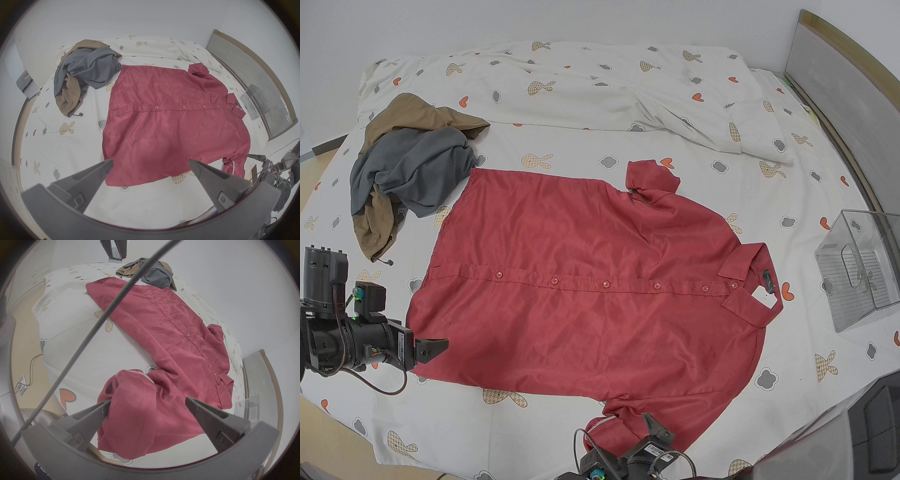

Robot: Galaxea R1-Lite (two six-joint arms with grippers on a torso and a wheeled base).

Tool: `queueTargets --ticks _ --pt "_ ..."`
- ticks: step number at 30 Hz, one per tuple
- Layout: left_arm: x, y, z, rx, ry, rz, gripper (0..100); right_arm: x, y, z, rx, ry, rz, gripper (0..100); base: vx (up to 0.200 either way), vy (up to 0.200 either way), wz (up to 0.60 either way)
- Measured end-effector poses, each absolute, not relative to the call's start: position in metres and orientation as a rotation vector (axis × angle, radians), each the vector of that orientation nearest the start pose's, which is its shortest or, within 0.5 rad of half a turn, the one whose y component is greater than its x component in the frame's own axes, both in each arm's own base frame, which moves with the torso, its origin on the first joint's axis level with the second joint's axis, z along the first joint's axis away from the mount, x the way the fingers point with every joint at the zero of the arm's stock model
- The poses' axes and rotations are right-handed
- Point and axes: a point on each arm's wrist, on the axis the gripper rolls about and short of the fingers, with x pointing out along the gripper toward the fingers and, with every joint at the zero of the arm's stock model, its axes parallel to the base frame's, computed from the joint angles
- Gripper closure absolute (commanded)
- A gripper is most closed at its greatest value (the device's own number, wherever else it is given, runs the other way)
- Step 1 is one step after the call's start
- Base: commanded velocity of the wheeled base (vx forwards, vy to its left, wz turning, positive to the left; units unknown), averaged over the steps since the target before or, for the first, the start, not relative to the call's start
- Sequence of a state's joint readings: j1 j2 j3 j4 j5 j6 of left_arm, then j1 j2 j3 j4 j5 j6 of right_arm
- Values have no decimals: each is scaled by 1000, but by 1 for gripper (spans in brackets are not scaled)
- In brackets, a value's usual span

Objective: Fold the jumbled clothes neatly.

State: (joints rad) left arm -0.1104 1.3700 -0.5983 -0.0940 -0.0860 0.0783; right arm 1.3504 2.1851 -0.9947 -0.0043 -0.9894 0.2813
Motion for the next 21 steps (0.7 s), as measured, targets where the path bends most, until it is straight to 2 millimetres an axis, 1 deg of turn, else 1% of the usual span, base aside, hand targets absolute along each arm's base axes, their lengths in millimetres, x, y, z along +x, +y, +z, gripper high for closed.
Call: queueTargets --ticks 4,8,13,18,21 --pt "196 -24 162 83 671 -215 0 95 326 25 -829 499 233 0 0 0 0" --pt "197 -24 161 84 674 -216 0 100 317 31 -820 506 216 0 0 0 0" --pt "198 -24 160 85 679 -216 0 111 298 42 -801 523 172 0 0 0 0" --pt "198 -24 160 85 682 -216 0 116 286 44 -802 538 144 0 0 0 0" --pt "198 -24 160 85 683 -216 0 117 283 43 -801 543 137 0 0 0 0"
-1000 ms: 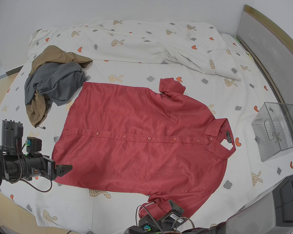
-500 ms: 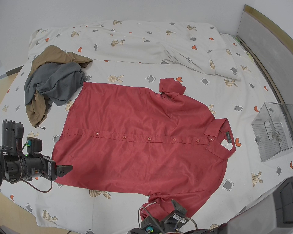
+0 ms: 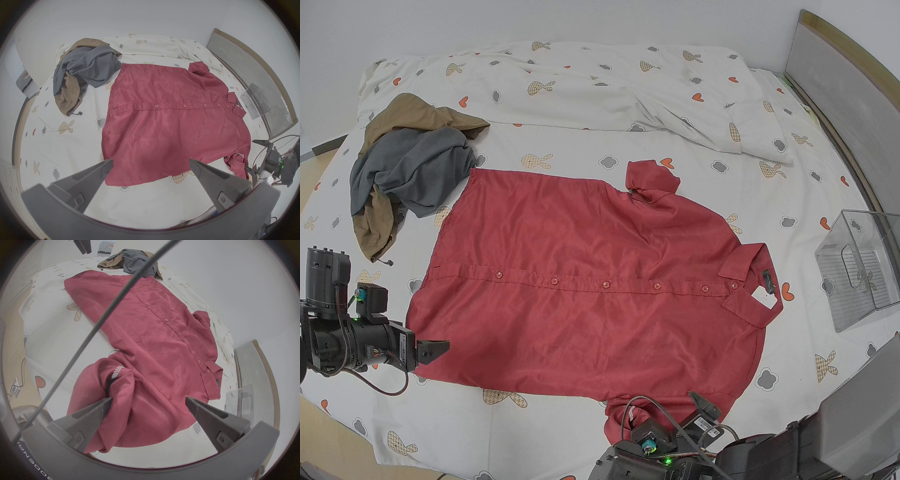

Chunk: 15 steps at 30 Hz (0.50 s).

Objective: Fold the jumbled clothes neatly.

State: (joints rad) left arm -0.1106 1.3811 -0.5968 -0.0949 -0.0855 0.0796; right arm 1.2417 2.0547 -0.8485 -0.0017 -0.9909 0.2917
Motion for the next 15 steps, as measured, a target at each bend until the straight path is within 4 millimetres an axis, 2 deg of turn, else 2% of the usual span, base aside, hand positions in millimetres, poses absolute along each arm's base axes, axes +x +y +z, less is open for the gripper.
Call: queueTargets --ticks 5,6,15 --pt "198 -24 159 85 683 -216 0 118 281 41 -799 550 128 0 0 0 0" --pt "198 -24 159 85 683 -216 0 119 280 40 -800 554 125 100 0 0 0" --pt "198 -24 159 85 686 -216 0 119 282 32 -747 598 137 100 0 0 0"
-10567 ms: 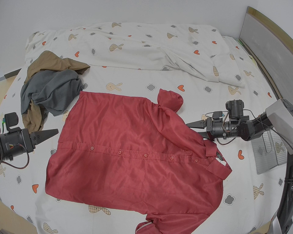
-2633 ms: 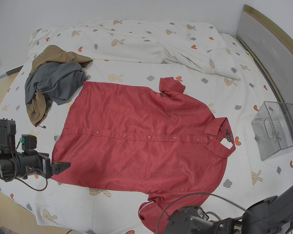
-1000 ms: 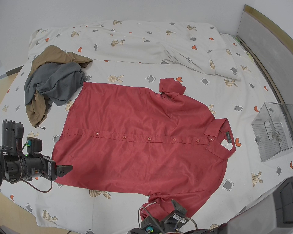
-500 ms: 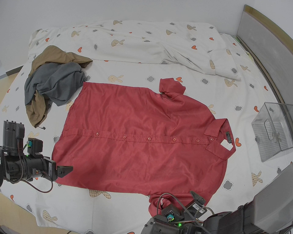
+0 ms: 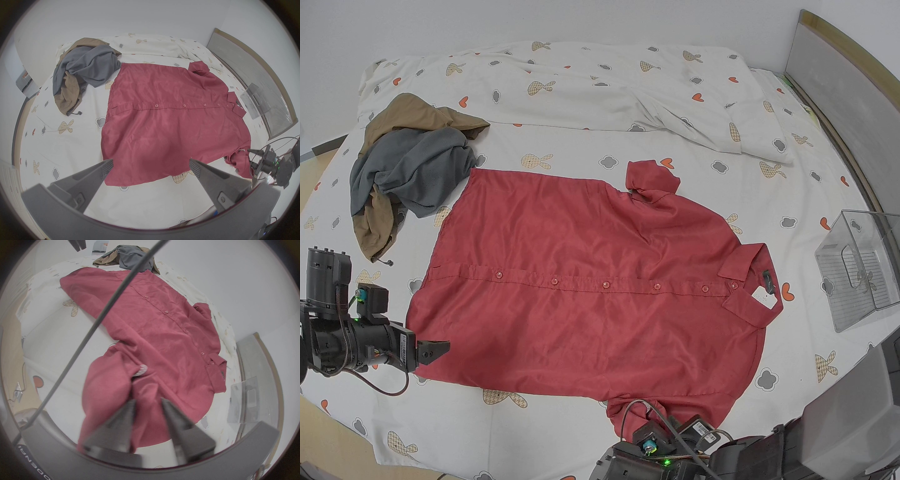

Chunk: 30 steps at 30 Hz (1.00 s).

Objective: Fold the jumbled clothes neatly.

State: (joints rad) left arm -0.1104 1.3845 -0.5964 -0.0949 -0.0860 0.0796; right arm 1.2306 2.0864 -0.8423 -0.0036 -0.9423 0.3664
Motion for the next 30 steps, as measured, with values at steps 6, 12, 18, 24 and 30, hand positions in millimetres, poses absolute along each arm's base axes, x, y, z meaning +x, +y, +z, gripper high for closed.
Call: queueTargets --ticks 6,12,18,24,30 --pt "199 -24 158 85 688 -216 0 119 282 33 -637 728 248 100 0 0 0" --pt "198 -24 158 99 690 -221 0 119 269 64 -484 825 366 100 0 0 0" --pt "195 -25 151 196 701 -262 0 112 246 90 -404 927 461 100 0 0 0" --pt "188 -32 141 245 709 -317 0 114 234 103 -359 917 461 100 0 0 0" --pt "182 -39 122 324 773 -383 0 120 225 115 -309 906 461 100 0 0 0"
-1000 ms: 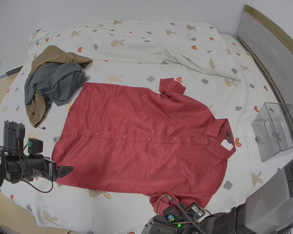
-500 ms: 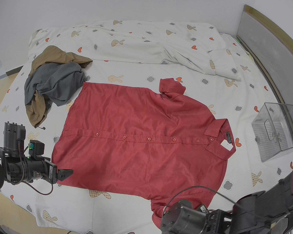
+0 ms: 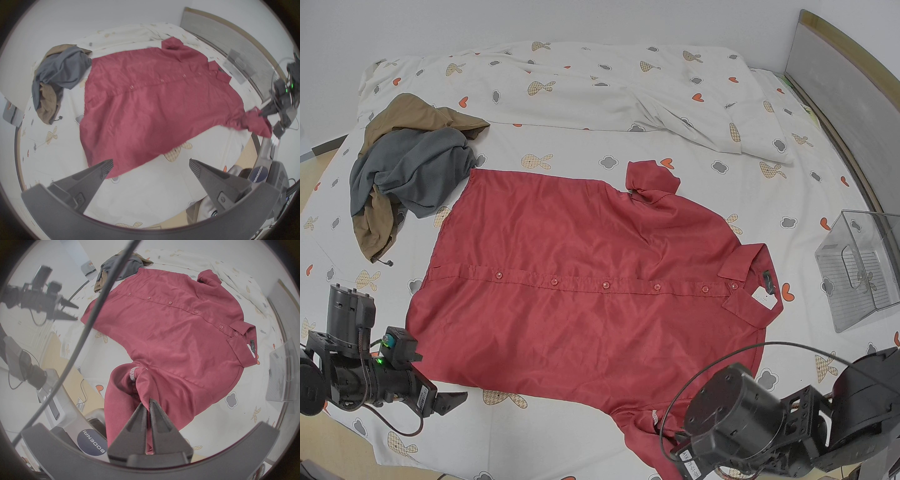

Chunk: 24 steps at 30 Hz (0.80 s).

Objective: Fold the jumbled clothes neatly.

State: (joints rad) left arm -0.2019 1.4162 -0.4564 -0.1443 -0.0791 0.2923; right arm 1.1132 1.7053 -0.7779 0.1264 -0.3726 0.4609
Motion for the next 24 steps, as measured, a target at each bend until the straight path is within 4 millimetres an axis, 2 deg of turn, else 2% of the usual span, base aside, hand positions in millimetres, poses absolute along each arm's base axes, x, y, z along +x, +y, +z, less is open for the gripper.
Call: queueTargets --ticks 8,15,24 --pt "182 -45 104 436 848 -396 0 134 204 141 -221 905 472 100 0 0 0" --pt "190 -51 97 480 826 -378 0 144 188 166 -136 877 462 100 0 0 0" --pt "191 -60 83 565 815 -371 0 149 176 179 -84 842 439 100 0 0 0"
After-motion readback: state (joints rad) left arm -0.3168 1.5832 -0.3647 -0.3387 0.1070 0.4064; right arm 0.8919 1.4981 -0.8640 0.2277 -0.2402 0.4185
